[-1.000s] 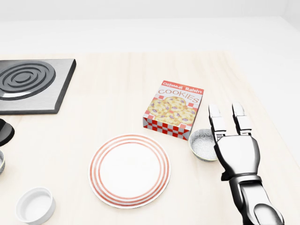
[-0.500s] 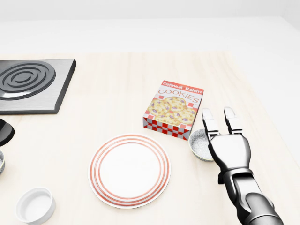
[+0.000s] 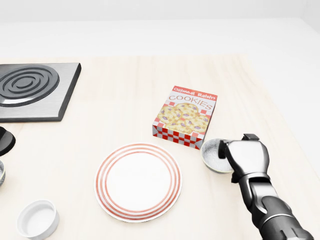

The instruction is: Pick the akita bowl next to the plate and place it on the plate.

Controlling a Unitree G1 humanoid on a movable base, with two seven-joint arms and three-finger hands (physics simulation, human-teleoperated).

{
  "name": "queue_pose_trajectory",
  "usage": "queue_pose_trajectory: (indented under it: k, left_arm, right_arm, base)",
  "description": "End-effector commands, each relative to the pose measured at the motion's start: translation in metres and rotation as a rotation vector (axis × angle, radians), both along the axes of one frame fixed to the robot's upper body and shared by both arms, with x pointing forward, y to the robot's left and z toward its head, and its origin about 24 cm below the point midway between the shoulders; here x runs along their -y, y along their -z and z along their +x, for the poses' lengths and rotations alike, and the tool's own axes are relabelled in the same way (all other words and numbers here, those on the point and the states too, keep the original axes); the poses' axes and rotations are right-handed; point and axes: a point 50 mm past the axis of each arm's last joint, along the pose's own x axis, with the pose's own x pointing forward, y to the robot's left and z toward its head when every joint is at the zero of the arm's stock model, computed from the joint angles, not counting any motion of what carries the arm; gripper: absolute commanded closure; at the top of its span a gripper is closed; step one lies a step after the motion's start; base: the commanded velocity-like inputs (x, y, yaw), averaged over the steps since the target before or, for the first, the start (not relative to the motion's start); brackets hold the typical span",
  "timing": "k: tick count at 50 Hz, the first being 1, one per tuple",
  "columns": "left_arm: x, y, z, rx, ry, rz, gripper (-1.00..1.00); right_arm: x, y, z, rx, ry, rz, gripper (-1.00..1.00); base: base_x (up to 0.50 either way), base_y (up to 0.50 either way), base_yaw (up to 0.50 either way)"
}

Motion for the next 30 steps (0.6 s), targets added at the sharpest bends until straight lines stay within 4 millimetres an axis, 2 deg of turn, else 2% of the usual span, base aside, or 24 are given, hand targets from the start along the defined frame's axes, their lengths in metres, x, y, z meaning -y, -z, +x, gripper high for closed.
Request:
queue_pose_trajectory:
  k: [1, 11, 15, 23, 30]
  left_arm:
    - [0.002, 0.002, 0.001, -0.004, 0.01, -0.003, -1.0]
    - [0.004, 0.002, 0.002, -0.002, 0.021, -0.006, -1.0]
    - [0.006, 0.0, 0.0, 0.02, 0.029, -0.026, -1.0]
    - [0.009, 0.006, 0.002, 0.004, 0.043, -0.039, -1.0]
    - [0.01, 0.009, 0.003, -0.007, 0.049, -0.034, -1.0]
  right_arm:
    - [0.001, 0.017, -0.009, -0.078, 0.017, 0.015, 1.0]
    - [0.003, 0.013, -0.007, -0.066, 0.035, 0.033, 1.0]
    - [0.001, -0.004, 0.005, -0.009, -0.027, -0.053, 1.0]
    - [0.008, -0.031, 0.016, 0.098, 0.001, -0.048, 1.0]
    - [0.015, -0.051, 0.017, 0.211, 0.01, -0.011, 1.0]
  base:
    - [0.0, 0.0, 0.0]
    - [0.0, 0.0, 0.0]
    - [0.0, 0.0, 0.0]
    - [0.0, 0.0, 0.0]
    - [0.0, 0.0, 0.0]
